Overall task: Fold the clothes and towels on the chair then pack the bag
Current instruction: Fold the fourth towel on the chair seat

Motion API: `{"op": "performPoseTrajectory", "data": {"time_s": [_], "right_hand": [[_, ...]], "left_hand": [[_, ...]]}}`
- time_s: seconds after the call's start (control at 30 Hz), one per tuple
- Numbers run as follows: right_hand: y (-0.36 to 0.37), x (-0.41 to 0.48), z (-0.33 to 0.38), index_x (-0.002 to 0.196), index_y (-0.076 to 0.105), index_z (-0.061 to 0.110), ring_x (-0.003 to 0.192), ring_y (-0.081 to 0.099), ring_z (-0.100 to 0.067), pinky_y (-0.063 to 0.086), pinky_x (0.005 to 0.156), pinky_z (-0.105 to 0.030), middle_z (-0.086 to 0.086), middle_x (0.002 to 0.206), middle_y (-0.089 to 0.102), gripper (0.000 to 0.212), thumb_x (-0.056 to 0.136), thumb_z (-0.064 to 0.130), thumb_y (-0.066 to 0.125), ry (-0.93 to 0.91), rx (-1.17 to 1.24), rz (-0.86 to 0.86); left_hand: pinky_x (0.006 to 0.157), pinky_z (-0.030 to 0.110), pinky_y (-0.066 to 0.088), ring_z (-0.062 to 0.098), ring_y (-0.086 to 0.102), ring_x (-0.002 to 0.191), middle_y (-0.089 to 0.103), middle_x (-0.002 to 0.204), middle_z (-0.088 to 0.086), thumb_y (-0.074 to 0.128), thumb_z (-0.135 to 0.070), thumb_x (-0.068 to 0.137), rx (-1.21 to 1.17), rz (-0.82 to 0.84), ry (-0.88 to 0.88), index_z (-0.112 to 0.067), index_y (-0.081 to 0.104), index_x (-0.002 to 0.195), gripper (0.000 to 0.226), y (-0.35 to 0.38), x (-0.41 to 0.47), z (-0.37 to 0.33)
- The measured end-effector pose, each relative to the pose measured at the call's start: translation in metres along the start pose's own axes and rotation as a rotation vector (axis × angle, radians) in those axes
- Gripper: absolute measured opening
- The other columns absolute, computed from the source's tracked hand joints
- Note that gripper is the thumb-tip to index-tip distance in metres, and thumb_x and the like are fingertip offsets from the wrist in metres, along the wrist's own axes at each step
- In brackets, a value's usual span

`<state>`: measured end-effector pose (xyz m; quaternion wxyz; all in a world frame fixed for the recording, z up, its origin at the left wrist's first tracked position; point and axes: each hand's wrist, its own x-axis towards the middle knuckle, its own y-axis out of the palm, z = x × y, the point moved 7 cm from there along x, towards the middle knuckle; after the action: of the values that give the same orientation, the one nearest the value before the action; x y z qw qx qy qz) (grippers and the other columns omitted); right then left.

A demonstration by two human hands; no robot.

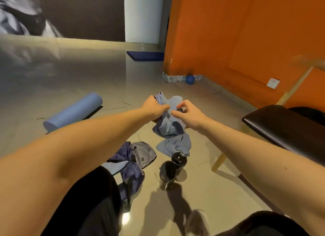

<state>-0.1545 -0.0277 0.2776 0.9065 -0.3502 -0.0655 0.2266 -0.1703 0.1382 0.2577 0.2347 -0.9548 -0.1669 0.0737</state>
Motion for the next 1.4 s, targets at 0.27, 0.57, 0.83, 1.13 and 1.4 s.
{"op": "performPoseTrajectory", "data": {"time_s": [0.27,0.57,0.83,1.13,1.4], "right_hand": [[0.157,0.060,-0.008,0.091,0.055,0.015,0.064,0.048,-0.013,0.038,0.055,-0.025,-0.001,0.078,0.053,0.047,0.085,0.059,0.073,0.056,-0.040,0.297],[0.313,0.098,-0.052,0.096,0.063,0.006,0.081,0.069,-0.029,0.057,0.071,-0.045,-0.011,0.086,0.069,0.027,0.080,0.019,0.080,0.099,-0.086,0.356],[0.363,0.098,-0.096,0.105,0.059,0.012,0.089,0.064,-0.022,0.051,0.072,-0.035,0.000,0.096,0.066,0.020,0.091,0.020,0.072,0.152,0.096,0.185],[0.377,0.076,-0.095,0.106,0.057,0.023,0.095,0.062,-0.019,0.055,0.084,-0.044,-0.001,0.107,0.063,0.019,0.091,0.027,0.069,-0.007,0.075,0.265],[0.397,0.062,-0.081,0.102,0.056,0.016,0.090,0.057,-0.024,0.053,0.080,-0.044,-0.003,0.100,0.056,0.016,0.092,0.025,0.064,-0.189,-0.263,0.470]], "left_hand": [[0.069,0.039,0.064,0.024,0.070,0.065,0.067,0.097,0.016,0.041,-0.047,0.106,-0.346,0.100,-0.363,-0.010,0.055,0.110,0.040,-0.045,-0.004,0.144],[0.087,0.044,0.060,0.028,0.070,0.099,0.072,0.112,0.013,0.052,0.005,0.092,0.255,0.149,-0.299,-0.010,0.069,0.111,0.029,-0.078,0.005,0.316],[0.086,0.040,0.046,0.027,0.052,0.108,0.057,0.119,0.006,0.071,-0.043,0.091,1.235,0.315,0.132,-0.019,0.062,0.125,0.043,-0.054,0.044,0.377],[0.075,0.043,0.056,0.029,0.063,0.094,0.066,0.102,0.005,0.060,-0.033,0.100,0.864,0.002,0.033,-0.018,0.070,0.103,0.018,-0.086,0.066,0.367],[0.071,0.033,0.045,0.019,0.061,0.093,0.066,0.103,-0.004,0.060,-0.037,0.097,0.760,-0.212,0.146,-0.020,0.072,0.101,0.020,-0.102,0.073,0.327]]}}
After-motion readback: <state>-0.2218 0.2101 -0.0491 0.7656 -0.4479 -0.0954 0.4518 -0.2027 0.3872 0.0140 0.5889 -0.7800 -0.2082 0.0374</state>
